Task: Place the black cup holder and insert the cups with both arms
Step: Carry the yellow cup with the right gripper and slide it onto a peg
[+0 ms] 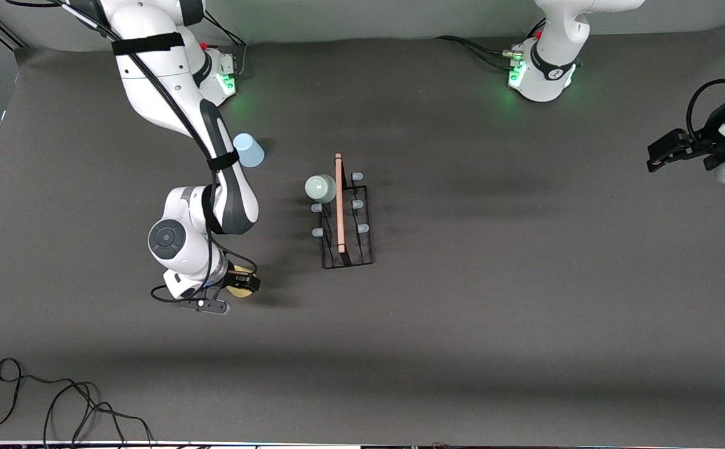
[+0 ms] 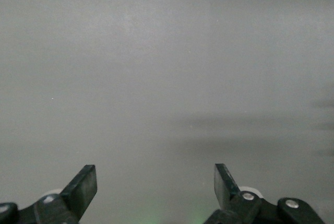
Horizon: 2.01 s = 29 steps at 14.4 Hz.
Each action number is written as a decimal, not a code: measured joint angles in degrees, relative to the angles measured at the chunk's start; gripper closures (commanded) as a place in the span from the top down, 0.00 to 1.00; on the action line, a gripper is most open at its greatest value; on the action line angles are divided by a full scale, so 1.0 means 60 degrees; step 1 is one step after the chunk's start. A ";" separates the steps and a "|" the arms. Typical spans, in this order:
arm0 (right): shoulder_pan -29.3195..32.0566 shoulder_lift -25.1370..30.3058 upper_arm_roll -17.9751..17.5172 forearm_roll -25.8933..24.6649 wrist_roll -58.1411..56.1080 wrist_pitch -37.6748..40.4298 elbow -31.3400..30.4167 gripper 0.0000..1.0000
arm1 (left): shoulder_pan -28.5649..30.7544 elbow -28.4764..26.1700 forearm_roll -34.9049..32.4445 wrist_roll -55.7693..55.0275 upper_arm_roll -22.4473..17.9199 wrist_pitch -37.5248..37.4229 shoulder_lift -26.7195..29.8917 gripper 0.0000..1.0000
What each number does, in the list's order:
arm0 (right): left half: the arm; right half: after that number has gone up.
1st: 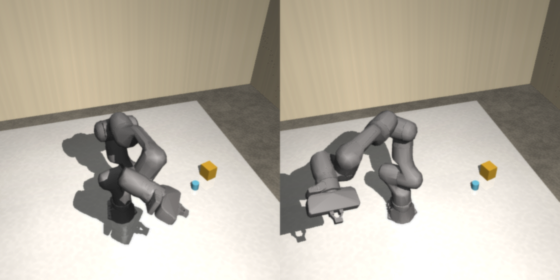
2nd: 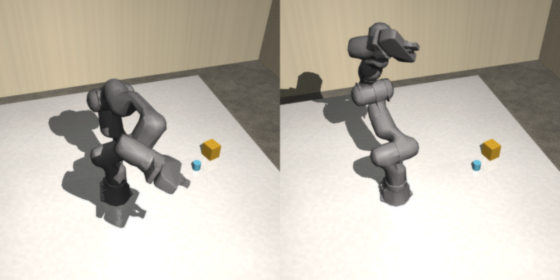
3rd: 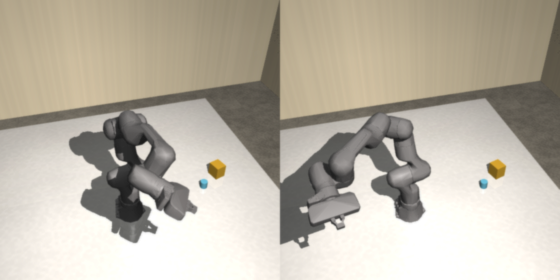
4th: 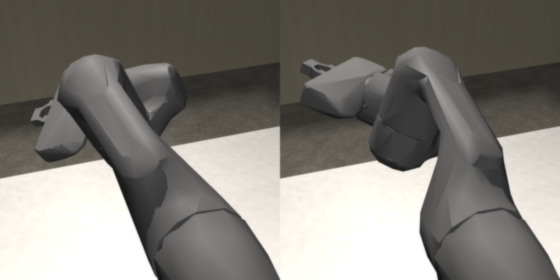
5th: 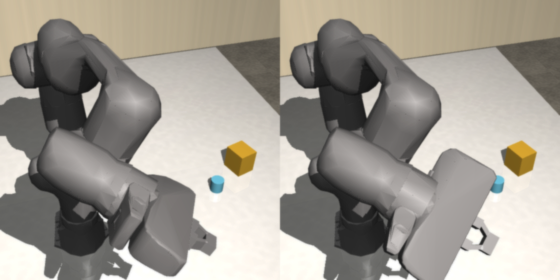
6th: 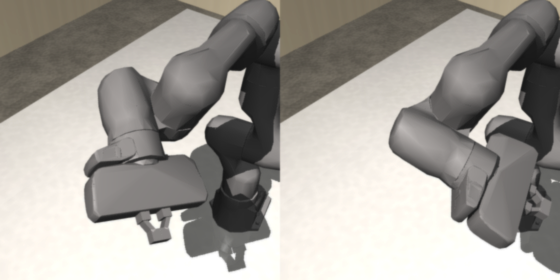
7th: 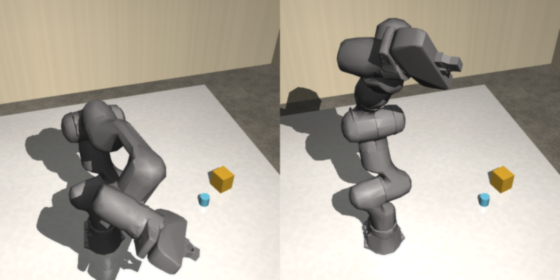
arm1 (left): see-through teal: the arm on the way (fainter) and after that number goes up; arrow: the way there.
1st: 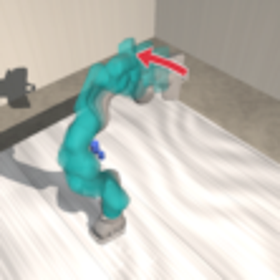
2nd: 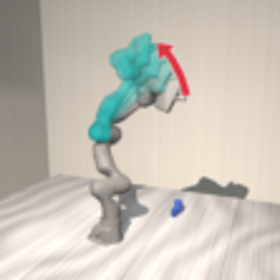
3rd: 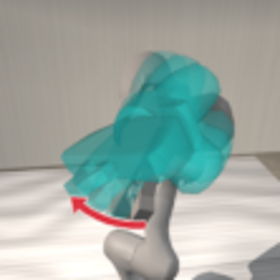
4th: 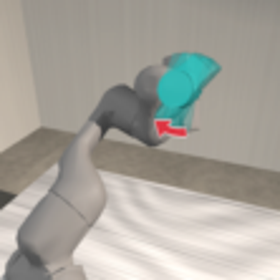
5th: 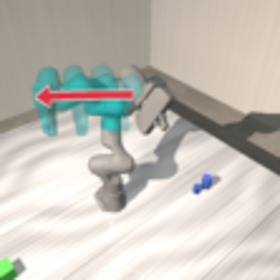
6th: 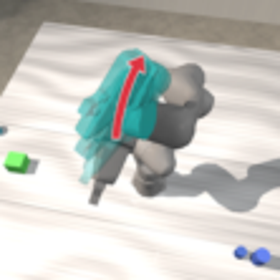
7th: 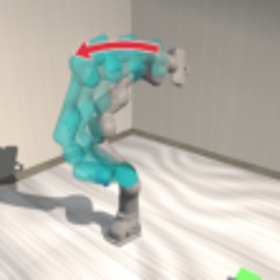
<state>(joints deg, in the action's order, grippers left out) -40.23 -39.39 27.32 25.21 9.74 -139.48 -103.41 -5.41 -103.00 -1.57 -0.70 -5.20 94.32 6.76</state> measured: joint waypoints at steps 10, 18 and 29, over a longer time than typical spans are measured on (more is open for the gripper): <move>-0.0012 0.2180 0.0163 0.0032 0.0256 0.2499 0.0243 0.00 | -0.0007 -0.0035 -0.0018 0.0005 -0.0032 0.0172 -0.0079 1.00; -0.2131 0.3229 0.0155 -0.0347 0.4340 0.2997 0.0292 0.00 | -0.0072 -0.0033 -0.0408 0.0007 0.0187 0.0328 -0.0112 1.00; -0.2863 0.2454 0.0134 -0.1002 0.5395 0.2504 0.0383 0.00 | -0.0076 -0.0038 -0.0442 0.0006 0.0262 0.0316 -0.0127 1.00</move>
<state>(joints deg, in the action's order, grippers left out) -57.41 -24.66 28.12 19.20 42.11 -124.46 -101.11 -5.87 -103.23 -4.23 -0.66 -3.63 96.22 6.00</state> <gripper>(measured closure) 0.326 0.000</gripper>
